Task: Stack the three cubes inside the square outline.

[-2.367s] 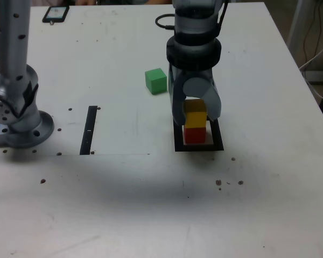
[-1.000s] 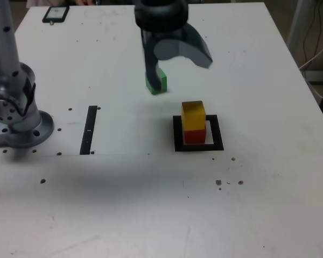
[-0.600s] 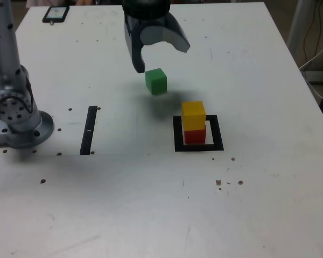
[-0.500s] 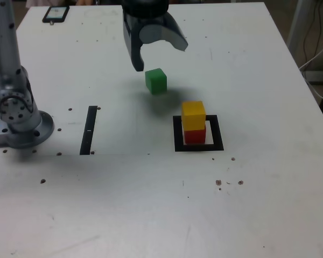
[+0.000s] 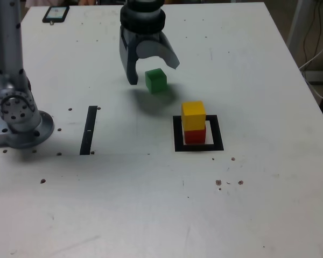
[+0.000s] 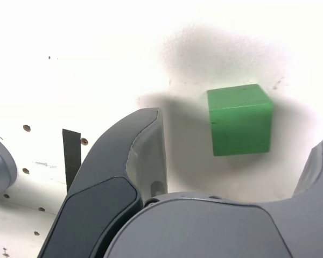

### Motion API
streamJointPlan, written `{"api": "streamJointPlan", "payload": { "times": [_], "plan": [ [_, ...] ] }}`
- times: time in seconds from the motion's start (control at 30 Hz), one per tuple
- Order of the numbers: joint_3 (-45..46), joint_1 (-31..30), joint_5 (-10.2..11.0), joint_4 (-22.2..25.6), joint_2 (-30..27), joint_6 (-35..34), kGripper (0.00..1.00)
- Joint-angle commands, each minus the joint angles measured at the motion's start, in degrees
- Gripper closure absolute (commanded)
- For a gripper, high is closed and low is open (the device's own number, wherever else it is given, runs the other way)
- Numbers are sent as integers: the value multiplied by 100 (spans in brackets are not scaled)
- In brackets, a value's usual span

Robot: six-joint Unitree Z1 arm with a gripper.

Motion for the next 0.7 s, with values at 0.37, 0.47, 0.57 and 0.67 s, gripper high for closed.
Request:
{"api": "streamJointPlan", "payload": {
  "times": [0.37, 0.47, 0.57, 0.67],
  "plan": [
    [-243, 57, 35, -145, 448, 174, 14],
    [-243, 70, 70, -155, 533, 179, 17],
    [-210, 73, 81, -174, 576, 179, 19],
    [-172, 73, 81, -178, 586, 179, 24]
  ]
}}
